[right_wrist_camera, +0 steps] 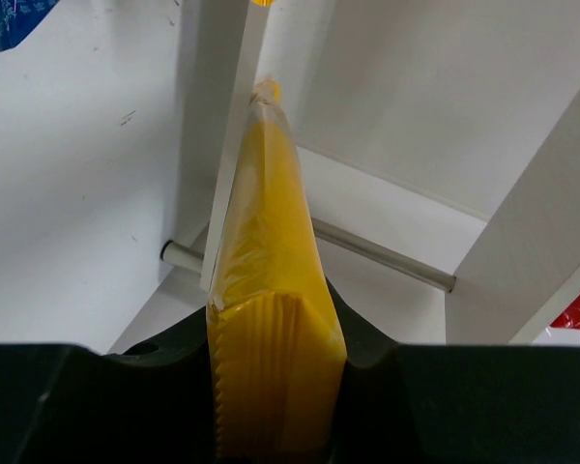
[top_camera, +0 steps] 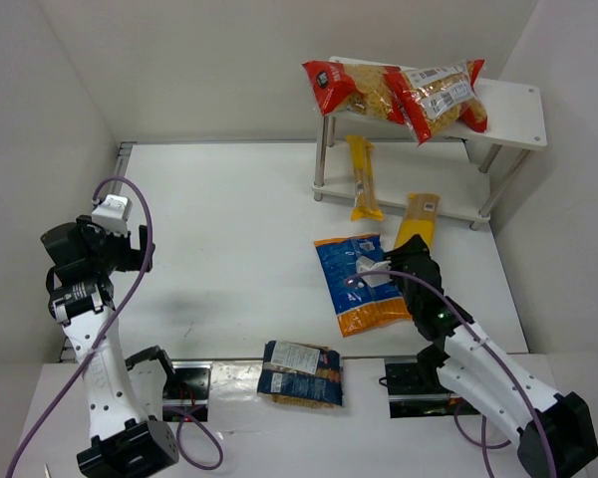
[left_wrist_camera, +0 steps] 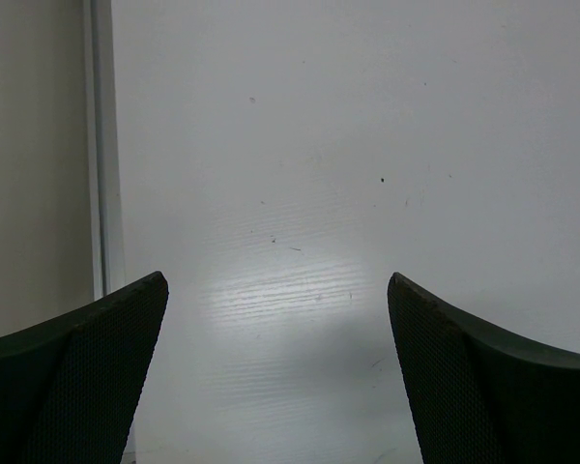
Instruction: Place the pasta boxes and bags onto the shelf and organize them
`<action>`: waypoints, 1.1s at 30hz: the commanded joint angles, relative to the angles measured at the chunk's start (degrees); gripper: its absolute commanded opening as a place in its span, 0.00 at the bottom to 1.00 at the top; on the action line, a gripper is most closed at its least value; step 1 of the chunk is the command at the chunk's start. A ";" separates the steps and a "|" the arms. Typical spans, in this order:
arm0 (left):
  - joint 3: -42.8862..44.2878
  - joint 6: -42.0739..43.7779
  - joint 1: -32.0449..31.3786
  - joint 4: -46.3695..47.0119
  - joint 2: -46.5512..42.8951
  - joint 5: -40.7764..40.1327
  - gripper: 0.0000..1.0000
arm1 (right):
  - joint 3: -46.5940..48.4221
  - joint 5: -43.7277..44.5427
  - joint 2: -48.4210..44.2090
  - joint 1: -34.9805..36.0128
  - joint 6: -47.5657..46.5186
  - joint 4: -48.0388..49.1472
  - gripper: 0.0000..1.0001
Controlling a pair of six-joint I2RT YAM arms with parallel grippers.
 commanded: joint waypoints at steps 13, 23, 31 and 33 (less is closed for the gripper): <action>-0.04 -0.93 0.32 1.31 -0.80 -1.06 1.00 | 17.16 -3.39 13.93 -3.49 -5.67 15.29 0.00; -0.04 -0.93 0.32 1.31 -1.32 -1.59 1.00 | 19.98 -3.92 21.67 -4.02 -9.79 18.54 0.00; -0.04 -0.93 0.32 1.84 -1.32 -2.12 1.00 | 22.97 -4.63 28.17 -5.51 -11.64 21.09 0.00; -0.04 -0.93 0.32 1.84 -1.85 -2.12 1.00 | 22.97 -5.24 28.70 -6.04 -11.64 21.09 0.00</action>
